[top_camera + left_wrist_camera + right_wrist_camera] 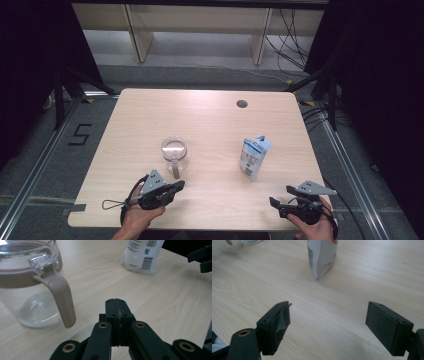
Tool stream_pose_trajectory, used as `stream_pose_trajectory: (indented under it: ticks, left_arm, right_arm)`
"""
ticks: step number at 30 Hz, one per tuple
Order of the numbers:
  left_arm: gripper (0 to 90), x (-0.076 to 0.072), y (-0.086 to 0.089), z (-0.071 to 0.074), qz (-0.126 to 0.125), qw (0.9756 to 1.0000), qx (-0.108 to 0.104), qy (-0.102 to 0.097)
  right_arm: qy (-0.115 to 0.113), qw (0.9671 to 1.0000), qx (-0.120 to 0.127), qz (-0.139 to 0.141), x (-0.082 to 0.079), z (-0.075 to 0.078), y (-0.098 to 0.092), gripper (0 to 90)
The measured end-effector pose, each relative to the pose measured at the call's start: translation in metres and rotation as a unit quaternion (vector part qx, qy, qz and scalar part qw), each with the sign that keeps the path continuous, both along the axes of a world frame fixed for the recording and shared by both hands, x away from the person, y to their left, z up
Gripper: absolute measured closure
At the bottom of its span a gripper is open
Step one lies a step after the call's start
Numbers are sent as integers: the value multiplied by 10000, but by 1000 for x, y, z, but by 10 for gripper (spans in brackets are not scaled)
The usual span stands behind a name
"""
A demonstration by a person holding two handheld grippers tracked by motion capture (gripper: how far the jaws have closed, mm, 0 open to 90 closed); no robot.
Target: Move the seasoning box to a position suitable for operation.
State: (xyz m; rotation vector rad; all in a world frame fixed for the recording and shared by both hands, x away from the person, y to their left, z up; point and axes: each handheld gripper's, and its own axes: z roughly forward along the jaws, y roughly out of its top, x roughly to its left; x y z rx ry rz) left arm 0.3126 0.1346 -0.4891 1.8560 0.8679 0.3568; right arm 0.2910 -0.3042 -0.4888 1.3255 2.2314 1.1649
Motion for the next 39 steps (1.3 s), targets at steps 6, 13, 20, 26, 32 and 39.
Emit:
stream_pose_trajectory:
  ticks: [6, 13, 20, 26, 32, 39]
  left_arm:
    - [892, 11, -12, -3, 67, 9997, 226, -80]
    - [892, 20, -12, -4, 212, 9994, 260, -115]
    - [892, 22, -10, -6, 307, 9990, 317, -100]
    - [892, 24, -9, -9, 321, 9986, 416, -112]
    - [892, 24, -6, -8, 392, 9984, 401, -110]
    - [893, 26, 1, -8, 493, 9980, 385, -83]
  right_arm:
    - [36, 9999, 65, -67, -1, 0, 1, 209]
    - [19, 10000, 42, 18, 0, 0, 0, 212]
    - [32, 10000, 59, -15, 0, -1, 1, 213]
    - [24, 10000, 45, 13, 0, -1, 1, 214]
    - [29, 10000, 67, -7, 0, -1, 1, 214]
    - [-11, 10000, 41, -1, 0, -1, 1, 215]
